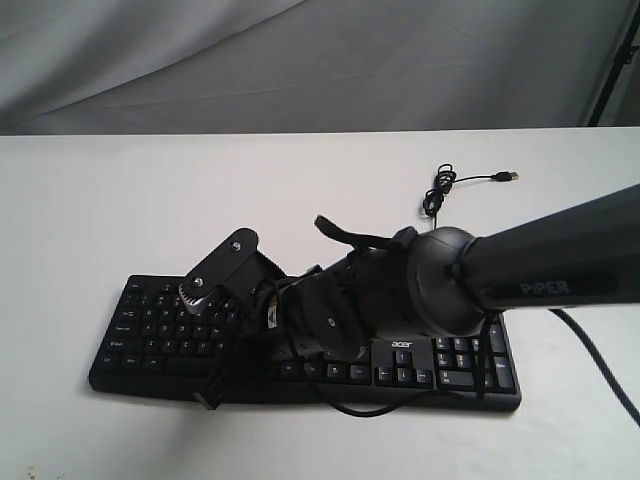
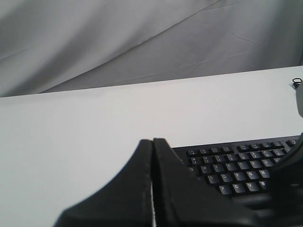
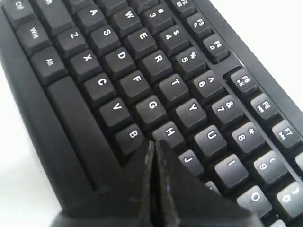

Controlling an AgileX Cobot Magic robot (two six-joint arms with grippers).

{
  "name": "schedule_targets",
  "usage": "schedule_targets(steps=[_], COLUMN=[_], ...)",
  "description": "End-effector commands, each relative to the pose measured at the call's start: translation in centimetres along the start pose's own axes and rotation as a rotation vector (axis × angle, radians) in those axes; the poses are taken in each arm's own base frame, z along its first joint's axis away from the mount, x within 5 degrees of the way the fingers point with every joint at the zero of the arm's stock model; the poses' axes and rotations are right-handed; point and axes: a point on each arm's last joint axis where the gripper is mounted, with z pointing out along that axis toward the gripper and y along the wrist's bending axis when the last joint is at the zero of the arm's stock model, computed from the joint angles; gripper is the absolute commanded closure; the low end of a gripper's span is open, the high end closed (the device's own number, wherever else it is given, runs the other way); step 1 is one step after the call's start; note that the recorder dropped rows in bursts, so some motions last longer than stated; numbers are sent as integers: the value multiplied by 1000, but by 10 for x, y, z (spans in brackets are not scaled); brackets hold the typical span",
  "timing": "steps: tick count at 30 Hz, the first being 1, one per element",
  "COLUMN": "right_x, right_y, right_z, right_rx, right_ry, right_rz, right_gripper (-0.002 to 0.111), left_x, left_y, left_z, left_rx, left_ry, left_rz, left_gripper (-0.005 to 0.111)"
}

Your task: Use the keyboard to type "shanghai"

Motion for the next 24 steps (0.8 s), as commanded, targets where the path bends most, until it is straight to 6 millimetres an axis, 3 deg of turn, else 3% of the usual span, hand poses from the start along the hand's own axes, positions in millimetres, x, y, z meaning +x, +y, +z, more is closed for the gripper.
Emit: schedule_targets(steps=[1,8,17,24], right_x=[3,6,-18,-33], right_y=[1,1,0,6], right_z=[4,6,-9,9], right_rx=[0,-5,-1,-19], right_ry=[7,27,-49,-42], right_rz=[-6,-2,-7,-31], right_gripper=[108,108,108,108], left_x=[1,1,1,1], left_y=[0,0,0,0], left_z=[0,0,0,0], left_rx=[4,4,4,4], left_ry=[-4,-4,-4,-4], left_rz=[-1,-1,-1,-1], left_gripper=[107,107,107,107])
